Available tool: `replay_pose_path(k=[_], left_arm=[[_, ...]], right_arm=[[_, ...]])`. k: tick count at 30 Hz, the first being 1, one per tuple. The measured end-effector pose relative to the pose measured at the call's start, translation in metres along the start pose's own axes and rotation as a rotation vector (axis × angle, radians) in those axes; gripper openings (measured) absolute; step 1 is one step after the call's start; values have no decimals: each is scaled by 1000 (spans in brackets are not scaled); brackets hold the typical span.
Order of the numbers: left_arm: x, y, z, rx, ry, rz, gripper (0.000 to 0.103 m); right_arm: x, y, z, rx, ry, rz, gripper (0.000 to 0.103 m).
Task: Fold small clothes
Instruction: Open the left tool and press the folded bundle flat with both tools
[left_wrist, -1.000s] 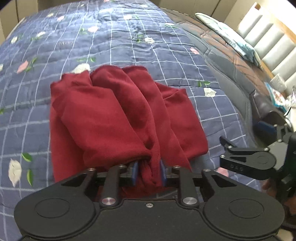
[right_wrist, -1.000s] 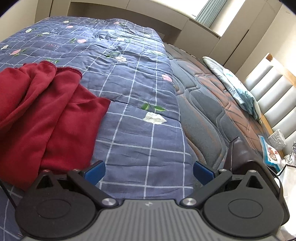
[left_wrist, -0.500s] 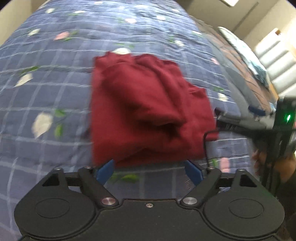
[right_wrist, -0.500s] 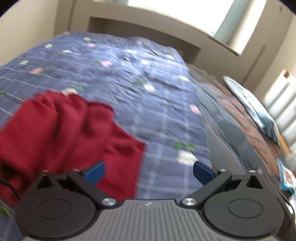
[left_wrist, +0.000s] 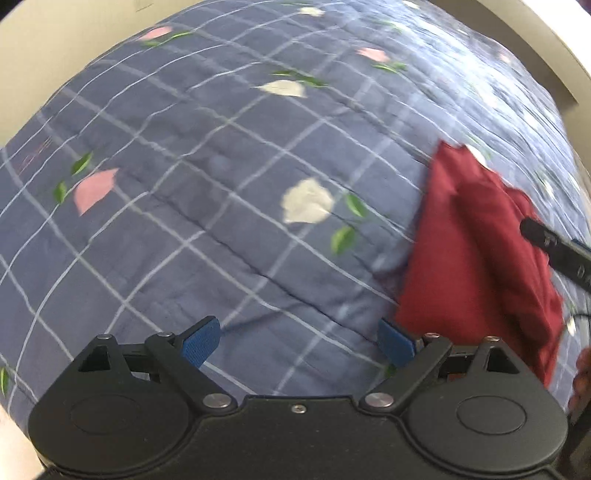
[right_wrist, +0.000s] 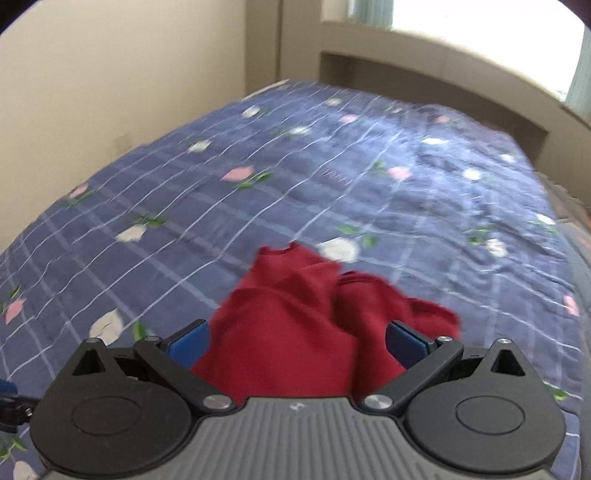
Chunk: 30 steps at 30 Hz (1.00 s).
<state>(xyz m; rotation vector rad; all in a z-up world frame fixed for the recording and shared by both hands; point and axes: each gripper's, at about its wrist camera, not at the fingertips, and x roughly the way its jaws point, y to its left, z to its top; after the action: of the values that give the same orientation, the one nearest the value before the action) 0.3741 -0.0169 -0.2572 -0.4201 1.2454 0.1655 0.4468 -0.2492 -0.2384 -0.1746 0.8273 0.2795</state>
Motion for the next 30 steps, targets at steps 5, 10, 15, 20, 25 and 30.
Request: replay_pose_path(k=[5,10,15,20,25,30], left_arm=[[2,-4,2,6,-8,11,95],[3,-15,-1,36,2,-9,96],[5,-26,-1,60,12,-24,96],[7,-40,2,92,9,-36,96],[11,-58,7,130,1,-45,96],[20,-76,14,160,-7,-42,96]], right_arm=[[12,9,-8,23,81,-12,103],[0,-31,-27,149,101,-155,103],[-32,-90,-55,266,100,-286,103],[-57,-138,-95,327,166,-419,103],[-93,-157,-125,420,91,-392,103],[-116,-144,-130,419,-30,-214,103]])
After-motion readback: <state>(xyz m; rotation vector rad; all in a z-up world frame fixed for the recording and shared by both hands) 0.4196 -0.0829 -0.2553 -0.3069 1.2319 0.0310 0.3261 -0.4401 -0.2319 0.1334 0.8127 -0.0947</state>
